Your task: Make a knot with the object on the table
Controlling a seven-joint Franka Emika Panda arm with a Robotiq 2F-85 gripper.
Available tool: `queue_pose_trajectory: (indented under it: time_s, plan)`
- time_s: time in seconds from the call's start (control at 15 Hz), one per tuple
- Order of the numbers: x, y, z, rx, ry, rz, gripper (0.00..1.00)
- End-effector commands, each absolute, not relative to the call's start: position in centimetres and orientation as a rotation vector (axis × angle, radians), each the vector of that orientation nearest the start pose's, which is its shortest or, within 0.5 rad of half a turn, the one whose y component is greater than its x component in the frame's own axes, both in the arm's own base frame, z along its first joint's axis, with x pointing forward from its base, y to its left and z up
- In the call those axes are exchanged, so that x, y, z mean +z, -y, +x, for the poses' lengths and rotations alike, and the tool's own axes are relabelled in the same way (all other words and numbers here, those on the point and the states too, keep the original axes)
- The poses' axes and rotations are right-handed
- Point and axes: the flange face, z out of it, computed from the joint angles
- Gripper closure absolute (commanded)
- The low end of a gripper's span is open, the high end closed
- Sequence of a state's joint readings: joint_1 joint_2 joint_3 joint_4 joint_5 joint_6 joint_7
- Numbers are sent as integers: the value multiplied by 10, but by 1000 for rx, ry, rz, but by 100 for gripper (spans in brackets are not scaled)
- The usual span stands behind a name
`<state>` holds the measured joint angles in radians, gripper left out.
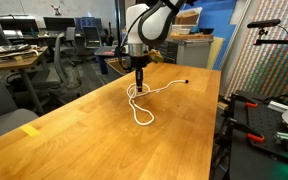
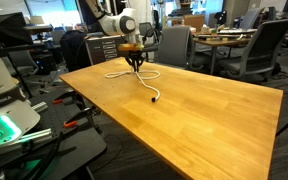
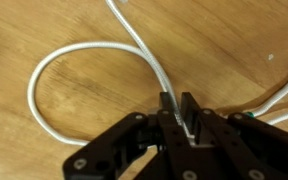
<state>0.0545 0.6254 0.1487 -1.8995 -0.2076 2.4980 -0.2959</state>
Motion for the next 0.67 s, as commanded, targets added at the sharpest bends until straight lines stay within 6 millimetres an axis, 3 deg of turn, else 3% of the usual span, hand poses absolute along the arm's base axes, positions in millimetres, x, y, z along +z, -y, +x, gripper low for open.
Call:
queue_pose_trajectory:
  time_s: [0.0, 0.07, 0.13, 0.4, 0.6]
  plan:
    - [162, -135, 627, 30, 1005, -3020, 89]
    - [160, -135, 628, 32, 1007, -3021, 95]
    - [158, -135, 628, 31, 1004, -3022, 90]
    - [154, -132, 630, 36, 997, -3025, 92]
    - [177, -113, 629, -20, 995, -3068, 92]
